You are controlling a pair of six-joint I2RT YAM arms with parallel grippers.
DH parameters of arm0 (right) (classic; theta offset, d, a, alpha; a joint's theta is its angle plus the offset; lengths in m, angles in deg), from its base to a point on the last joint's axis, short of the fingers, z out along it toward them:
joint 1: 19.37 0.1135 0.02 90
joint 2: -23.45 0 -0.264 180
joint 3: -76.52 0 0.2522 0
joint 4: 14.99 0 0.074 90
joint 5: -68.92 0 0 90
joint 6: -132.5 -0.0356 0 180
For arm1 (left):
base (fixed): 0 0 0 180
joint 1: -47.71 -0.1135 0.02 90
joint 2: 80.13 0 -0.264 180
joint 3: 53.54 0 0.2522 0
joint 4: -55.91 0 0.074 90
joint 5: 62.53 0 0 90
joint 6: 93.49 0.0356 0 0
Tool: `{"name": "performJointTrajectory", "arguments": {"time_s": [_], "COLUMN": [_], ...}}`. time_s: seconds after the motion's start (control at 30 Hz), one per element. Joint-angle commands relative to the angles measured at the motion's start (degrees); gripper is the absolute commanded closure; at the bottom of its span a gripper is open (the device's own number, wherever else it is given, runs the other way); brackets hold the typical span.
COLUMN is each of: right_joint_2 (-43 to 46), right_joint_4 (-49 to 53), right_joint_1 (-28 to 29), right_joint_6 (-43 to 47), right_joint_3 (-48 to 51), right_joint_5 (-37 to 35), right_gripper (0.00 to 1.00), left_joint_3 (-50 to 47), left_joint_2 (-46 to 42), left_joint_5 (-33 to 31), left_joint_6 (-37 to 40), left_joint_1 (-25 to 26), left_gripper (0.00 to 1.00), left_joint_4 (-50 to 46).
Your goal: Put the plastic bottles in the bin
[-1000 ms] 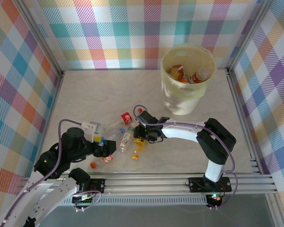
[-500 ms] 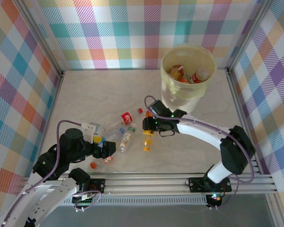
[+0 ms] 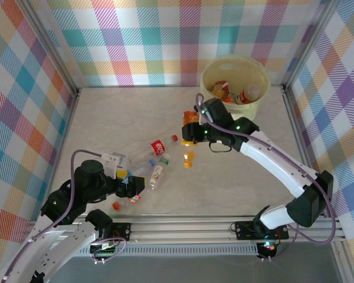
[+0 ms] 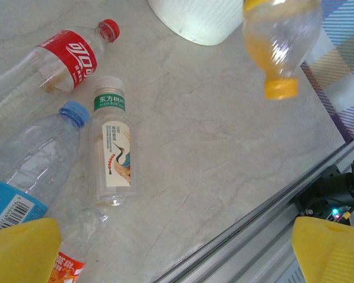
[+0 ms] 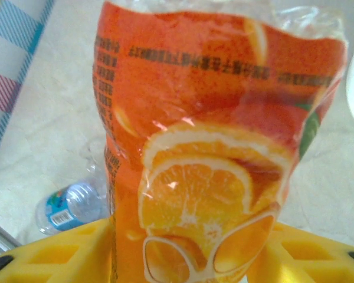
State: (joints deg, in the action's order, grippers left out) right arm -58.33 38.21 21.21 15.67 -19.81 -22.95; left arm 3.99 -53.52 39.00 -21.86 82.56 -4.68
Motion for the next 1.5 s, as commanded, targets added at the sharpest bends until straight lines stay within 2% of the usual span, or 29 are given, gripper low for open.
{"name": "performJointTrajectory", "arguments": {"time_s": [0.0, 0.47, 1.03, 1.13, 1.47], "right_joint_2": [1.22, -4.17, -25.3, -26.9, -28.85], "right_joint_4": [4.02, 10.76, 20.0, 20.96, 21.6], "right_joint_1": [-1.38, -12.11, -24.68, -26.68, -30.6], "right_joint_6": [3.87, 9.47, 12.57, 12.94, 15.48], "right_joint_3": [-5.54, -28.45, -61.35, -63.25, -60.37], "right_joint_5": [1.1, 3.6, 1.73, 0.9, -1.64], "right_gripper": [0.45, 0.43, 0.44, 0.44, 0.44], "left_joint_3": [-0.05, -0.18, -0.34, -0.41, -0.44], "left_joint_2": [-0.31, -0.68, -0.68, -0.77, -0.02], "left_joint_5": [1.3, 1.35, 1.24, 0.97, 1.37], "left_joint_6": [1.36, 1.51, 1.62, 1.59, 1.74], "left_joint_1": [0.31, 0.31, 0.3, 0.22, -0.05], "left_gripper": [0.0, 0.0, 0.0, 0.0, 0.0], "left_joint_4": [0.91, 1.04, 0.87, 0.82, 0.95]}}
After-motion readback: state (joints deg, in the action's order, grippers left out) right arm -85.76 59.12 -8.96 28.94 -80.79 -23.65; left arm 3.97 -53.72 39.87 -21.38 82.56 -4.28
